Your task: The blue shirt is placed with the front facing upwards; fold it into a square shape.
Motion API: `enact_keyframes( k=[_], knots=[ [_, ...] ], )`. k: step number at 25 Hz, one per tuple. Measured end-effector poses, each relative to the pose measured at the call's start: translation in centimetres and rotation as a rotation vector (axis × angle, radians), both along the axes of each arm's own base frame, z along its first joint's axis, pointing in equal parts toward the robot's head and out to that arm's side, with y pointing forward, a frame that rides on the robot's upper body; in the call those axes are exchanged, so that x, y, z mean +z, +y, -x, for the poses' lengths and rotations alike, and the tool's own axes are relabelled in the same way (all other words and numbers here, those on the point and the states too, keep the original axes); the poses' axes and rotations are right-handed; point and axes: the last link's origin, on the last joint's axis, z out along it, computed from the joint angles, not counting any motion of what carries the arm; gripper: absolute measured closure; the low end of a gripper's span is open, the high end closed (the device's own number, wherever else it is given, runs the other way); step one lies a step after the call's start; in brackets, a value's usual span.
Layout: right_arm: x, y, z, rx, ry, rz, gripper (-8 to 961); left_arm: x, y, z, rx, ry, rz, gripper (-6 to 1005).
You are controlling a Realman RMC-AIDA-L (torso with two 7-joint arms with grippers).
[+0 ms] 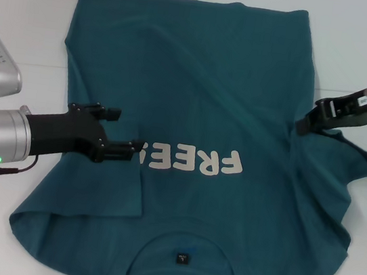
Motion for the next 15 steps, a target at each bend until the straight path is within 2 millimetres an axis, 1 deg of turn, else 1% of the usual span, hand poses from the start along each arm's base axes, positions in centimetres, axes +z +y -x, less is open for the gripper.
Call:
enact_keyframes(
  k=[3, 7, 10, 13, 15],
  knots=[
    [-1.0, 0.3, 0.3, -0.002, -0.027, 0.026, 952, 0.0, 0.0, 0.1, 0.000, 0.002, 0.000, 161],
    [-2.2, 0.7, 0.2, -0.013, -0.083, 0.055, 946, 0.0, 0.0, 0.1, -0.001, 0.004, -0.001, 161],
    [-2.8, 0.9, 0.0, -0.009, -0.143, 0.071, 864, 0.0, 0.1, -0.1, -0.005, 0.006, 0.000, 161],
    [-3.2, 1.0, 0.2, -0.007, -0.151, 0.073, 781, 0.0, 0.1, -0.1, -0.007, 0.007, 0.000, 161],
    [-3.2, 1.1, 0.4, -0.008, -0.147, 0.068, 686, 0.0, 0.2, -0.1, -0.008, 0.007, 0.001, 161]
  ],
)
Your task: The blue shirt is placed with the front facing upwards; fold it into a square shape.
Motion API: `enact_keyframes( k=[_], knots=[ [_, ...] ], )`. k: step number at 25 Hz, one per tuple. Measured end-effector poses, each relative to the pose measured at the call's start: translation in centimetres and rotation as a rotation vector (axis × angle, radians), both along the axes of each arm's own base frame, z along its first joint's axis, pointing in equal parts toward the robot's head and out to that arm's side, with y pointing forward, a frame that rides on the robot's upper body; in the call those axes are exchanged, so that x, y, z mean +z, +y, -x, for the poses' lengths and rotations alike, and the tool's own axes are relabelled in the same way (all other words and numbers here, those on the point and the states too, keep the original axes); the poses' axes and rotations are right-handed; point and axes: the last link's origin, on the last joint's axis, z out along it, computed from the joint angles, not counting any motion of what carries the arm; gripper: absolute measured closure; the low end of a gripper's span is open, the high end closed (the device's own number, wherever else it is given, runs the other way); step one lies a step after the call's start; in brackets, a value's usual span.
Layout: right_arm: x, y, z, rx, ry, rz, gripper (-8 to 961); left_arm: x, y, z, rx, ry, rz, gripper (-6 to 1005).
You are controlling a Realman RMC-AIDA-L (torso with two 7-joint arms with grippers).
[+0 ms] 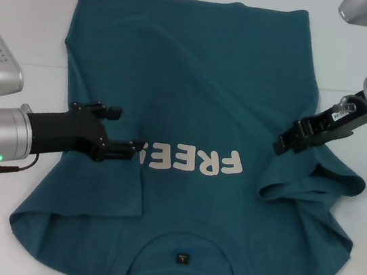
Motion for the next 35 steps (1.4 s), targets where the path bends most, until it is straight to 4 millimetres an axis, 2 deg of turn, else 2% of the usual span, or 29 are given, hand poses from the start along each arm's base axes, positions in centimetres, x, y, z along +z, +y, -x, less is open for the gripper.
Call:
enact_keyframes(
  k=[4, 11, 17, 23, 35],
  knots=[
    [1.2, 0.0, -0.9, -0.004, -0.039, -0.029, 521, 0.0, 0.0, 0.0, 0.000, 0.000, -0.001, 161],
    [4.3, -1.3, -5.7, -0.061, -0.114, -0.086, 358, -0.1, 0.0, 0.2, 0.007, -0.003, -0.007, 161],
    [4.2, -2.8, -7.9, 0.004, -0.154, -0.030, 255, -0.2, 0.0, 0.4, 0.017, -0.001, -0.014, 161],
    [2.1, -3.3, -6.2, 0.181, -0.176, 0.037, 258, -0.2, 0.0, 0.4, 0.024, -0.002, -0.016, 161],
    [1.0, -3.1, -3.2, 0.520, -0.307, 0.166, 263, -0.3, 0.0, 0.3, 0.025, -0.005, -0.014, 161]
  ],
)
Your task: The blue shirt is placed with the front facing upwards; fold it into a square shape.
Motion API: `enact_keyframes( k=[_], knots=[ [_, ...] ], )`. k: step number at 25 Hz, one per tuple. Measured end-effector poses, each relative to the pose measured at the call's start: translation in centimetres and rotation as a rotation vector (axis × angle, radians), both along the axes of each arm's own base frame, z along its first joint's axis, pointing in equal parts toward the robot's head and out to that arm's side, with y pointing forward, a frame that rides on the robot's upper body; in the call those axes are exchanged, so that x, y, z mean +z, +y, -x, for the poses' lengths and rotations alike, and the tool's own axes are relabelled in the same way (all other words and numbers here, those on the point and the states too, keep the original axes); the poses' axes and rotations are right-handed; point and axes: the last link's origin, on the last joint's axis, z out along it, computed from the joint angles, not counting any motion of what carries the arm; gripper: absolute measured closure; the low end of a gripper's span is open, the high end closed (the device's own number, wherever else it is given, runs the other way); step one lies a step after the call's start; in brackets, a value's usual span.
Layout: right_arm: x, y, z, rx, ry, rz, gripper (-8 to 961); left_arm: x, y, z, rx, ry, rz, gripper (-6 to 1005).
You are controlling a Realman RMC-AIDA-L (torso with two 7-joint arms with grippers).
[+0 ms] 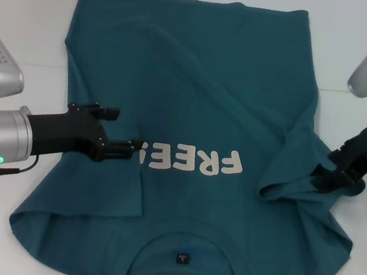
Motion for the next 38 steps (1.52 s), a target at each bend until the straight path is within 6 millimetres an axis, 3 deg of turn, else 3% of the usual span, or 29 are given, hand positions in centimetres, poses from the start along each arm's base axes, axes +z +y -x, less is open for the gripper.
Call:
enact_keyframes(
  k=[7, 14, 28, 38],
  knots=[
    [-2.6, 0.1, 0.7, 0.111, -0.132, 0.045, 265, -0.2, -0.3, 0.4, 0.017, -0.006, 0.006, 161],
    [-4.0, -0.1, 1.3, 0.136, -0.159, 0.082, 270, -0.3, -0.5, 0.7, 0.025, -0.007, 0.007, 161],
    [-6.0, 0.4, 0.1, 0.122, -0.172, 0.066, 293, -0.4, -0.6, 0.9, 0.035, -0.016, 0.005, 161],
    [-5.9, 0.9, -0.3, 0.118, -0.174, 0.030, 456, -0.3, -0.6, 0.8, 0.028, -0.019, 0.009, 161]
  ],
)
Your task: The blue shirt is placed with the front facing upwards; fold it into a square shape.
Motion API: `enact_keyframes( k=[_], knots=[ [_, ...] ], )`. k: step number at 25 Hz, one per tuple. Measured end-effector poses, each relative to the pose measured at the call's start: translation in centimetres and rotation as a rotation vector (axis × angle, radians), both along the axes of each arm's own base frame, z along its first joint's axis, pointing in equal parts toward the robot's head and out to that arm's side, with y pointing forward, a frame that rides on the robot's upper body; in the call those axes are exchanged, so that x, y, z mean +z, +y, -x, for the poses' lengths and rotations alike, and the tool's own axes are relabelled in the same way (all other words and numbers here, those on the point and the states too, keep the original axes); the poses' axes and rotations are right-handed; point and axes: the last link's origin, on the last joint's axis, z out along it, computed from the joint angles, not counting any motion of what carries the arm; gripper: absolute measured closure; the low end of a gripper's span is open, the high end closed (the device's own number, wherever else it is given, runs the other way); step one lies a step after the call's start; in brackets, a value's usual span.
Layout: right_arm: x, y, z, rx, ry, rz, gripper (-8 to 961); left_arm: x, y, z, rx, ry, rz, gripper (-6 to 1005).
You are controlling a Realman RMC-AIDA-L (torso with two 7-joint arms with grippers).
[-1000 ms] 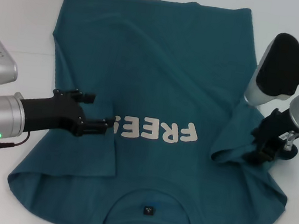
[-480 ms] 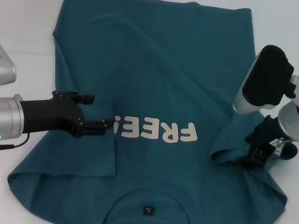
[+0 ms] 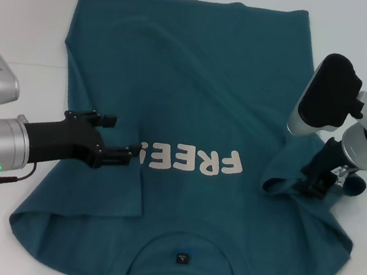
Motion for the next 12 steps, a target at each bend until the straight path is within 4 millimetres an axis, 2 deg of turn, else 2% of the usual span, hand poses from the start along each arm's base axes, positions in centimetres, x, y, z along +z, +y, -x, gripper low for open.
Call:
enact_keyframes(
  k=[3, 9, 12],
  knots=[
    [0.07, 0.04, -0.06, 0.000, -0.001, -0.004, 609, 0.03, 0.02, -0.03, -0.001, 0.000, 0.000, 161],
    [0.24, 0.02, 0.11, 0.002, -0.005, -0.002, 690, -0.01, 0.01, -0.07, -0.003, 0.001, 0.003, 161],
    [0.48, 0.02, 0.40, 0.000, -0.003, -0.004, 701, 0.00, 0.02, -0.08, -0.004, 0.002, 0.003, 161]
  ],
)
